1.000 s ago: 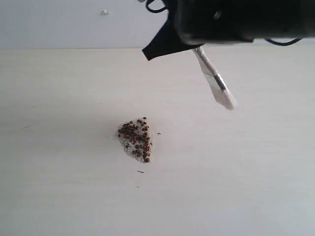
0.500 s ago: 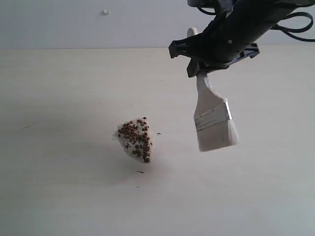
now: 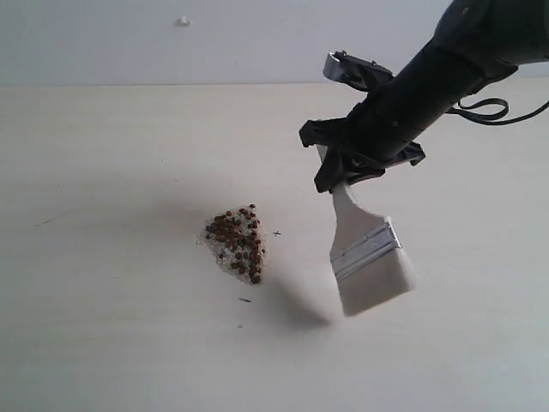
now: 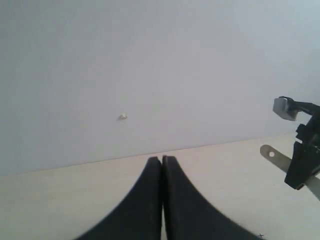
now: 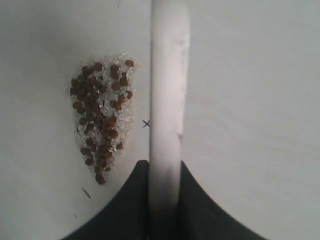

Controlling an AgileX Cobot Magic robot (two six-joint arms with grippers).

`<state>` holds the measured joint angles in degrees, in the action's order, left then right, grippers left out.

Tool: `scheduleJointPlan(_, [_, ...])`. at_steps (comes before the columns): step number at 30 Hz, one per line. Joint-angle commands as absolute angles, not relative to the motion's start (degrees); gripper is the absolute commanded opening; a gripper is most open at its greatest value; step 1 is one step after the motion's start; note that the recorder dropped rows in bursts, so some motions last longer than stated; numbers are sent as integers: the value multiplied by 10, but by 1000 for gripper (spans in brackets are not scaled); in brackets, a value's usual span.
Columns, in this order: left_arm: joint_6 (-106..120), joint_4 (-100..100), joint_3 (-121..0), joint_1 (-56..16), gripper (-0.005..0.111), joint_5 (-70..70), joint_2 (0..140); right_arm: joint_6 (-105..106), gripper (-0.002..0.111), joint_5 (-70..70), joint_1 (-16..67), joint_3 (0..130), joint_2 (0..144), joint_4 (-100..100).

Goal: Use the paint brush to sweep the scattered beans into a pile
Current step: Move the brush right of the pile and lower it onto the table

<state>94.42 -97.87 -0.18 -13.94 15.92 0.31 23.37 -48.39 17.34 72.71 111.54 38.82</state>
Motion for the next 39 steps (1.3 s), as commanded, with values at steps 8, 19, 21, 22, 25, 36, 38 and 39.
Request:
scheduleJointPlan(8, [942, -981, 0, -139, 0, 158, 0, 358, 0, -485, 151, 729, 1136, 403])
scheduleJointPlan(19, [942, -981, 0, -139, 0, 158, 0, 474, 0, -564, 100, 729, 1172, 574])
scheduleJointPlan(21, [942, -981, 0, -139, 0, 158, 0, 475, 0, -602, 85, 727, 1185, 576])
scheduleJointPlan(22, [942, -981, 0, -139, 0, 158, 0, 481, 0, -614, 77, 721, 1190, 584])
scheduleJointPlan(25, [942, -981, 0, -139, 0, 158, 0, 519, 0, -608, 53, 681, 1199, 632])
scheduleJointPlan(36, [942, -981, 0, -139, 0, 158, 0, 656, 0, -617, 39, 599, 1200, 782])
scheduleJointPlan(38, [942, -981, 0, -139, 0, 158, 0, 659, 0, -584, 40, 586, 1200, 792])
scheduleJointPlan(39, [942, -981, 0, -139, 0, 158, 0, 658, 0, -578, 40, 583, 1200, 795])
